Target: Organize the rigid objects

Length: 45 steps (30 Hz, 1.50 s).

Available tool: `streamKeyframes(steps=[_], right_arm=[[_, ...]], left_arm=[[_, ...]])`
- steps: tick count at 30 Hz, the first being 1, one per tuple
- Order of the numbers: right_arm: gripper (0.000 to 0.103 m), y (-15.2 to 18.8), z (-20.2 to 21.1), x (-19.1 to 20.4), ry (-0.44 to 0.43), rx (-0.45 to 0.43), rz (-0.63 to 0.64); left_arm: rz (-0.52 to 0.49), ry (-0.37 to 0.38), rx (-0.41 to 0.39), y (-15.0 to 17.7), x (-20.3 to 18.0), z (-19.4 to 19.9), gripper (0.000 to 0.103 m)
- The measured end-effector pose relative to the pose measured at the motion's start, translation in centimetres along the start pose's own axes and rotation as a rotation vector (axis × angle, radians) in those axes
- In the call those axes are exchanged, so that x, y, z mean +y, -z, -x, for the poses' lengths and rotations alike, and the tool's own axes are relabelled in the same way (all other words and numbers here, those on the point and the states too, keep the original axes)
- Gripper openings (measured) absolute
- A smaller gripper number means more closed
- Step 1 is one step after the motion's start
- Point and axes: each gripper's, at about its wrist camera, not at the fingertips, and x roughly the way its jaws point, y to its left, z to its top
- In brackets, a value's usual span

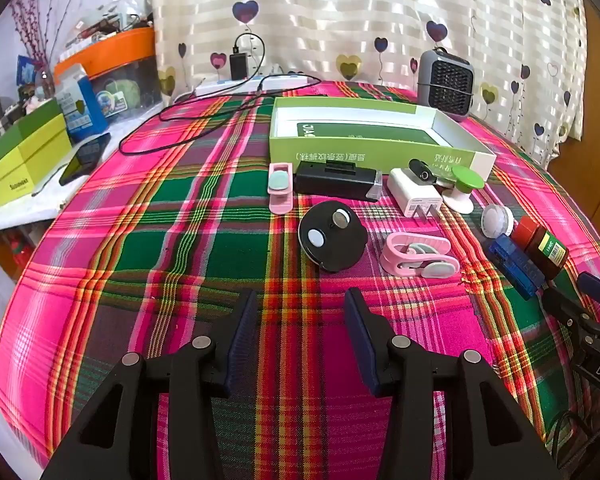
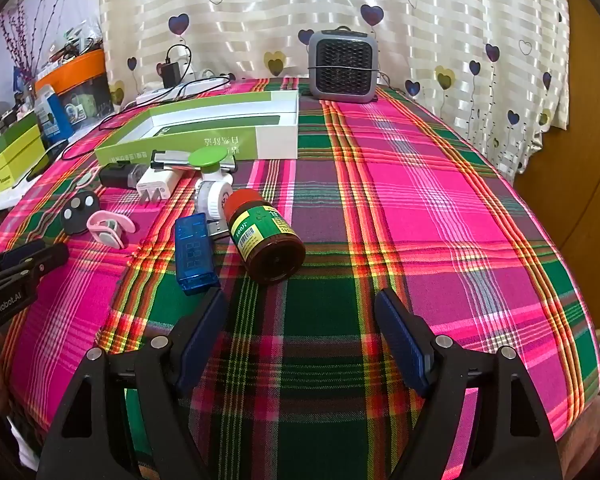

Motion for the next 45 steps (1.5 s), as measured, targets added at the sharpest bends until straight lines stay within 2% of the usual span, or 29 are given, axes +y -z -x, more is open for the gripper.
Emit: streamKeyframes(steps=[24, 27, 34, 41, 45], right_arm=[[0.077, -0.3, 0.2, -0.2, -0.009, 0.003, 0.003], [0.077, -0.5, 0.1, -0.4, -0.025, -0.001, -0.007], [0.077, -1.3, -0.2, -2.4, -0.116, 0.008, -0.075], [0.077, -2.4, -1.1, -1.8, -0.135, 0.031, 0.014], [0.077, -3.0, -1.7, -1.6, -0.131, 0.048, 0.036]], left_arm=[[-0.006, 0.008, 0.007, -0.1, -0.5, 0.3, 0.044], [-0.015, 0.029, 0.019, -0.5, -0.6, 0.0, 0.044], [-0.004, 0.147, 0.031, -0.7, 0.8, -0.2, 0.044], [-0.03, 0.246, 0.055, -2.0, 1.2, -0.9, 0.044], [-0.019, 0.265, 0.067, -2.9, 1.2, -1.6, 0.044]])
